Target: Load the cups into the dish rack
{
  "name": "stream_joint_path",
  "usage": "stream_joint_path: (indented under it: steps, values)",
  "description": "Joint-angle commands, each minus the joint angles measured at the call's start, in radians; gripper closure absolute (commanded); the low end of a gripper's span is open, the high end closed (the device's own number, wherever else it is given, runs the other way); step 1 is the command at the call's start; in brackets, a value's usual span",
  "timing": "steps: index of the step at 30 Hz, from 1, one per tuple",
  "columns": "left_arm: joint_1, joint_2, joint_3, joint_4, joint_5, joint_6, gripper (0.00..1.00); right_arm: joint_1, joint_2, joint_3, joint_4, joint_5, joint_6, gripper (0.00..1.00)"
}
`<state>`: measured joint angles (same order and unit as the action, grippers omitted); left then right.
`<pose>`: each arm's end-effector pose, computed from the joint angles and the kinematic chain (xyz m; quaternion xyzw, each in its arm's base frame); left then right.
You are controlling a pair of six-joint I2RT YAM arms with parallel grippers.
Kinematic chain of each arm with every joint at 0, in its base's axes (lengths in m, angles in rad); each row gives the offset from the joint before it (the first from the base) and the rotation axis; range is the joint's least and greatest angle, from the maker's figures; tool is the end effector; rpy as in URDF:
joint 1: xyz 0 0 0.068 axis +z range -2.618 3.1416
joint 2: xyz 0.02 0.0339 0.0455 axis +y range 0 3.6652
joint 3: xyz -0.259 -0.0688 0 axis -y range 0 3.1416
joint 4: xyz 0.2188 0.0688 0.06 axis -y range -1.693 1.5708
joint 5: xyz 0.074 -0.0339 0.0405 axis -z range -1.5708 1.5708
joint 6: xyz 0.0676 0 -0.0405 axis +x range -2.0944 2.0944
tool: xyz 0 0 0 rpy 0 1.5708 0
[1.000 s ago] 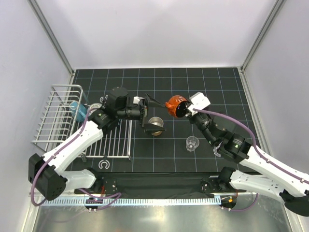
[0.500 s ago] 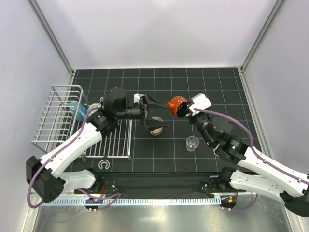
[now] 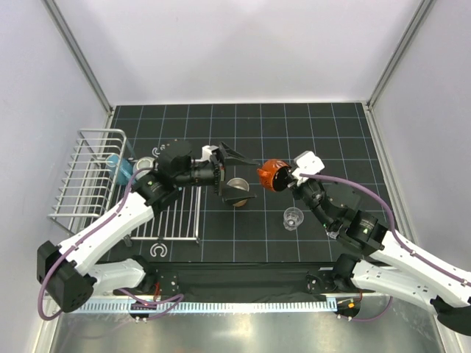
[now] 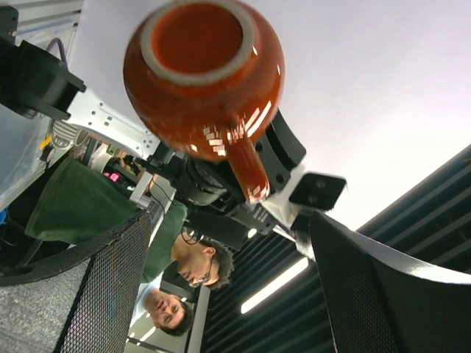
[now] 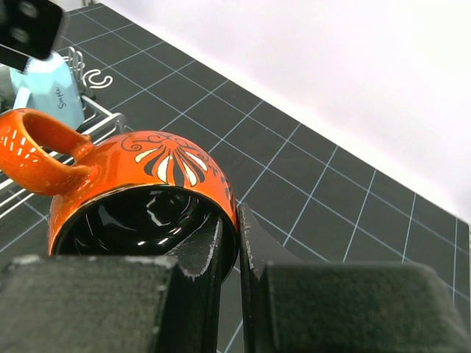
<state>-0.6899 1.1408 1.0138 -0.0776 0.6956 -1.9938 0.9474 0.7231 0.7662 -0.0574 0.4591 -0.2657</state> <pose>0.1729 -0.1989 0.3551 0.2714 -0.7102 0.6379 0.1228 0.1273 0.1257 0.3523 -0.2641 0.6608 0.0758 0.6985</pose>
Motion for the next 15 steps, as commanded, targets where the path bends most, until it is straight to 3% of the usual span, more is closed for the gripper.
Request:
stream_joint_path:
  steps: [1,6,15]
  values:
    - [-0.010,0.037,0.060,0.039,0.010,-0.145,0.15,0.007,-0.022,0.047,0.085,-0.046,-0.030,0.96]
    - [-0.019,0.079,0.112,0.042,0.028,-0.142,0.16,0.007,-0.010,0.051,0.103,-0.069,-0.072,0.96]
    - [-0.042,0.089,0.108,0.047,0.013,-0.148,0.30,0.007,-0.014,0.056,0.133,-0.092,-0.081,0.96]
